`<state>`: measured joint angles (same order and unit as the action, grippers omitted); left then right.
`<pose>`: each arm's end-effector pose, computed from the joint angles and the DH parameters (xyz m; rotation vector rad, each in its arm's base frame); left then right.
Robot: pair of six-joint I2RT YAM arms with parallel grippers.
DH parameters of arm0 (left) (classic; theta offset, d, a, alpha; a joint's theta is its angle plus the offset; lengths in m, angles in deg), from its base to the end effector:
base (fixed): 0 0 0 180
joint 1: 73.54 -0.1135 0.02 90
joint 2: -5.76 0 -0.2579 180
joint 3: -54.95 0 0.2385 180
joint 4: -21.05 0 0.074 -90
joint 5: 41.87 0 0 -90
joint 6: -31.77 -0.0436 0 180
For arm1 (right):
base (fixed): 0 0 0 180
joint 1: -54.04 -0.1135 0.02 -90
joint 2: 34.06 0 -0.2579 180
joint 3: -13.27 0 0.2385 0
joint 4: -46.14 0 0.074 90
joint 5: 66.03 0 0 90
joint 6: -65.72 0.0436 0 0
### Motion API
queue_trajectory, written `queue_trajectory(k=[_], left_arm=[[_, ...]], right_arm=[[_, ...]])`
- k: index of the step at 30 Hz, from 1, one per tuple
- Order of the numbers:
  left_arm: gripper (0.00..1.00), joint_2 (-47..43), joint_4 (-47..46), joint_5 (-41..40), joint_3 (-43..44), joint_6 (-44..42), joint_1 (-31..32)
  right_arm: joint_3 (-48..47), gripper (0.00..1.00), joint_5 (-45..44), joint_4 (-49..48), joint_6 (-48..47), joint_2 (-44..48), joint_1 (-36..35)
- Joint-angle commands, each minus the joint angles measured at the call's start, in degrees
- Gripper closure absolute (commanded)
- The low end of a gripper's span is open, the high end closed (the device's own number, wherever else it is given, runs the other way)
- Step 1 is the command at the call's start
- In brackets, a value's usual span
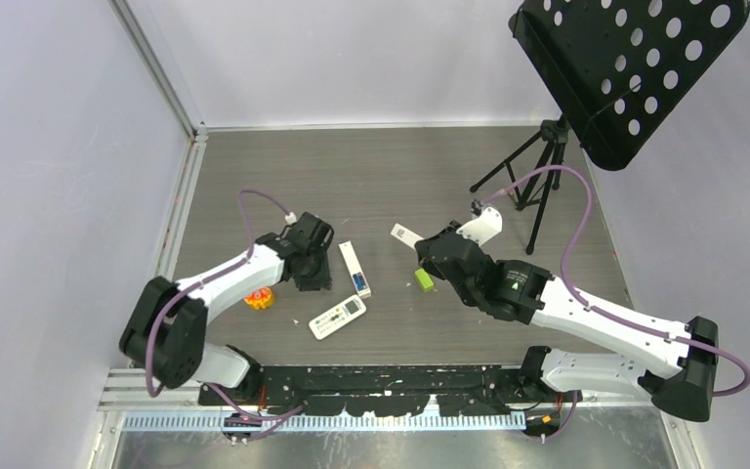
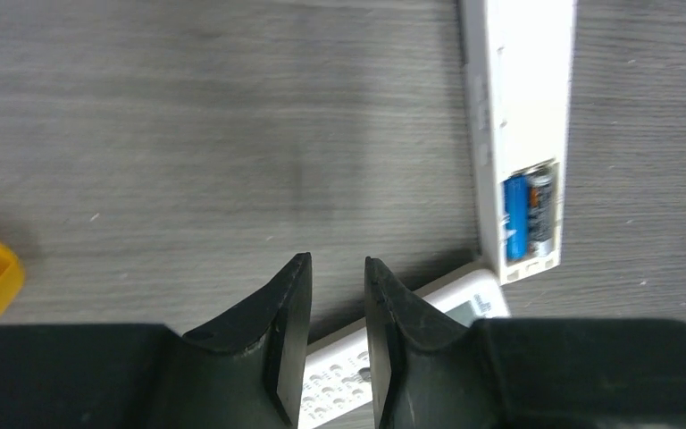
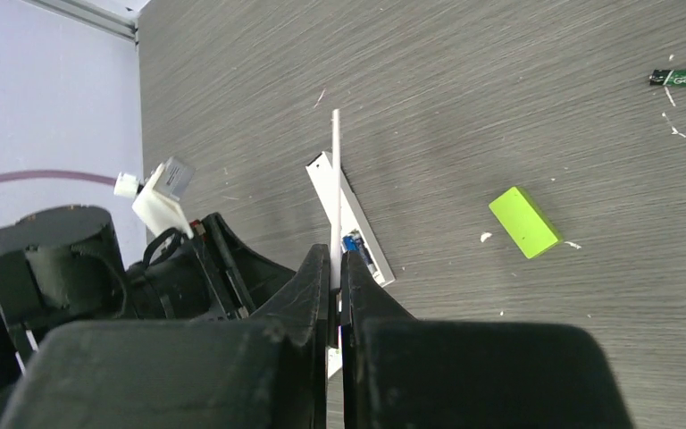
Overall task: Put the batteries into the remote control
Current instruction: Adjust the remote control at the center of the board.
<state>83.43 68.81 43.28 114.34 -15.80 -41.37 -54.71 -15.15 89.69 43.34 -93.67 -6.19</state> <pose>0.2043 -0.1242 0.1833 -0.2702 2.7335 -0.2607 0.1299 0.1718 0.3086 0.5118 2.0325 0.6382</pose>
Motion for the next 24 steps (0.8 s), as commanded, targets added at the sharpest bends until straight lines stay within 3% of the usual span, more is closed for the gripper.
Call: queue_trajectory(k=[1, 5, 11, 17, 24], left_arm=[[0.7, 6.2, -5.5, 7.0, 5.9, -4.2, -0.1], [0.7, 12.5, -8.0, 12.0, 9.6, -4.8, -0.1], [0.68, 18.8, -11.1, 16.4, 13.7, -2.5, -0.2], [0.67, 21.6, -16.6, 19.5, 14.6, 3.4, 0.0], [0.66, 22.0, -25.5, 20.8, 12.7, 7.7, -0.3]], right_arm=[[-0.7, 1.0, -1.7, 0.2, -1.1, -0.6, 0.9], [1.8, 1.0, 6.5, -1.9, -1.4, -1.8, 5.2], [11.5, 1.0, 23.6, -12.8, 1.3, 0.0, 14.5], [14.3, 1.0, 26.1, -14.6, 2.4, 2.2, 17.7], [17.6, 1.0, 35.3, -24.7, 1.3, 2.1, 21.3]])
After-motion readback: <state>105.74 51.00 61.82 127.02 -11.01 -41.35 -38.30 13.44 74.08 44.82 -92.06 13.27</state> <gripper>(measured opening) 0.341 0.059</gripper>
